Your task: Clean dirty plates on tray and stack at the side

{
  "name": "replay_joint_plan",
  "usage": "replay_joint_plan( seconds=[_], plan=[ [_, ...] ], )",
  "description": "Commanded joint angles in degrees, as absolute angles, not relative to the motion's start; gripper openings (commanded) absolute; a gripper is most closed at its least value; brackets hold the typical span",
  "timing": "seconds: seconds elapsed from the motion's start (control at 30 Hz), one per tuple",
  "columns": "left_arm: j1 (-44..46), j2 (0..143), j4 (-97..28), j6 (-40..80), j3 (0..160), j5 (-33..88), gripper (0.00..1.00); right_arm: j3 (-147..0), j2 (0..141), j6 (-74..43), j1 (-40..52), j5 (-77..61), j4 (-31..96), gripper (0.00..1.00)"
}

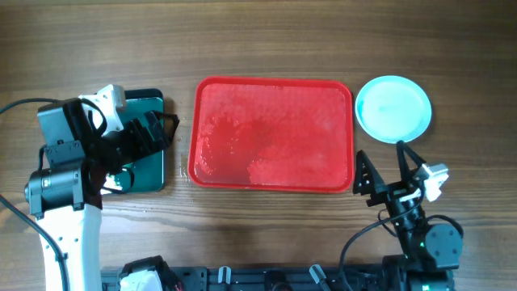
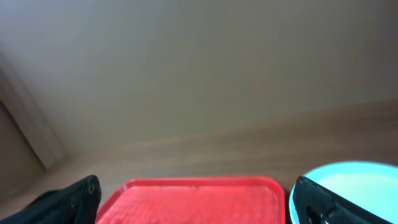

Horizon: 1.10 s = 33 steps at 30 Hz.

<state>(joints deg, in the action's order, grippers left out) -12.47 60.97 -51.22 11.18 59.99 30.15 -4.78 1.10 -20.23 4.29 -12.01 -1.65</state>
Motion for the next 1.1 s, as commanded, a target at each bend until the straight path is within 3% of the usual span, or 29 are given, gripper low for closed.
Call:
replay_joint_plan(
  seconds=[0.0, 0.37, 1.07],
  plan=[
    [-12.21, 61.19, -51.13, 10.02, 59.99, 31.44, 1.0, -0.25, 0.19, -19.57, 3.99, -11.38, -5.39, 1.0],
    [-12.21, 61.19, -51.11, 10.02, 59.99, 31.44, 1.0, -0.3, 0.19, 0.49, 3.99, -7.66, -0.32, 1.0],
    [-12.23, 61.67, -51.29, 9.82, 59.99, 29.87, 1.0, -0.3, 0.21, -0.03, 3.99, -7.51, -0.43, 1.0]
  ],
)
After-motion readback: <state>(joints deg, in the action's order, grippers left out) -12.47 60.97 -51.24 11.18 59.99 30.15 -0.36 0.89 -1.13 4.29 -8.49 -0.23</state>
